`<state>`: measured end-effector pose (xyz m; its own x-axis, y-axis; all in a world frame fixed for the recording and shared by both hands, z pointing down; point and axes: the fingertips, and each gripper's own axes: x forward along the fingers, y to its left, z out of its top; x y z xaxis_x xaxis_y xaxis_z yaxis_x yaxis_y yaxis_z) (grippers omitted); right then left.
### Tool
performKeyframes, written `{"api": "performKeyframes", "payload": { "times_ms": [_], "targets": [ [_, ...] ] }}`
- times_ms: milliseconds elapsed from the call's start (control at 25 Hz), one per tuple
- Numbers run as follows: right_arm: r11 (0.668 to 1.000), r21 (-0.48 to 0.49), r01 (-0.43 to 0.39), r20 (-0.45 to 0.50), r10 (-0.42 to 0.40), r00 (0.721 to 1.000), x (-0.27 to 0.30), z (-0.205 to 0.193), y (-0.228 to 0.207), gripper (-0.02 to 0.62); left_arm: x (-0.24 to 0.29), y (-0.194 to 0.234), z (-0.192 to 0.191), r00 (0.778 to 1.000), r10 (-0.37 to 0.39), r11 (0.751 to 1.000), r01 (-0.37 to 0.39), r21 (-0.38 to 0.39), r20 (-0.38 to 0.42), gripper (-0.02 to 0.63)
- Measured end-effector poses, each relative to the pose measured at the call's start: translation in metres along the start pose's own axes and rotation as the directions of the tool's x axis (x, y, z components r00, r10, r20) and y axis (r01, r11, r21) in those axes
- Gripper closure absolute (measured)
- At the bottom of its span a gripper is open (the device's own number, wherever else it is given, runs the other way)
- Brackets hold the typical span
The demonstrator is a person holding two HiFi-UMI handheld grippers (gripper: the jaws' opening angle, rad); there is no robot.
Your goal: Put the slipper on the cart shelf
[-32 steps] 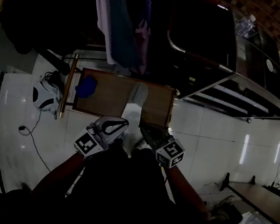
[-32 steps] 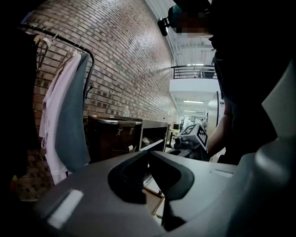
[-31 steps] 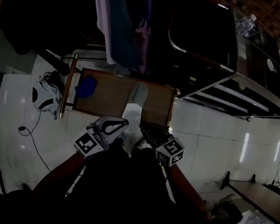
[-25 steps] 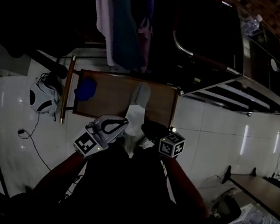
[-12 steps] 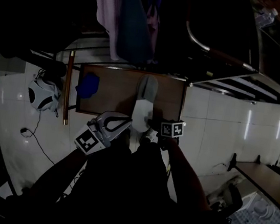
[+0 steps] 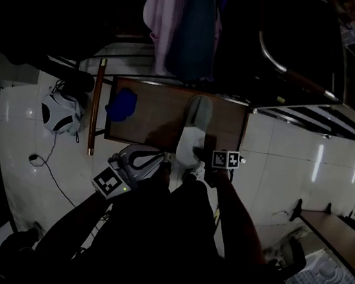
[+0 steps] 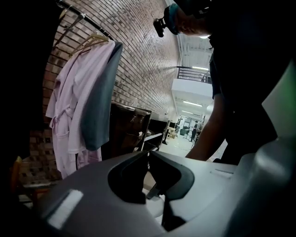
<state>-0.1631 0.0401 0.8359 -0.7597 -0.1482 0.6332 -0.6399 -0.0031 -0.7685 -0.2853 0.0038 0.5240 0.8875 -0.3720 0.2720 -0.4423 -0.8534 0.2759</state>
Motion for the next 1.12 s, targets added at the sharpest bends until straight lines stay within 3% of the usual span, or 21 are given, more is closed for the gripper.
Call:
{"api": "performKeyframes", "payload": {
  "times_ms": [240,480,720,880,1120],
  "targets": [
    [0.998,0.037,-0.049,0.080,0.046,0.996,-0.017,0.002,0.015,0.526,-0.003,-0.003,-0.001,1.000,-0.002,1.000,0.002,-0.007,0.014,0.591],
    [0.996,-0.022,-0.086,0.169,0.088,0.982,-0.057,0.004,0.043,0.529,0.006,-0.009,0.021,0.997,-0.011,1.000,0.010,0.005,0.070,0.591],
    [0.977,-0.175,-0.121,0.264,0.165,0.950,-0.113,0.016,0.096,0.529,0.009,-0.025,0.044,0.992,-0.018,1.000,0.016,0.020,0.121,0.591],
    [0.949,-0.305,-0.082,0.329,0.186,0.926,-0.157,0.031,0.135,0.529,0.012,-0.039,0.053,0.990,-0.028,0.999,0.022,0.041,0.137,0.591],
    [0.881,-0.474,-0.002,0.408,0.222,0.885,-0.207,0.050,0.187,0.531,0.016,-0.053,0.074,0.987,-0.025,0.998,0.015,0.065,0.156,0.591]
  ]
}}
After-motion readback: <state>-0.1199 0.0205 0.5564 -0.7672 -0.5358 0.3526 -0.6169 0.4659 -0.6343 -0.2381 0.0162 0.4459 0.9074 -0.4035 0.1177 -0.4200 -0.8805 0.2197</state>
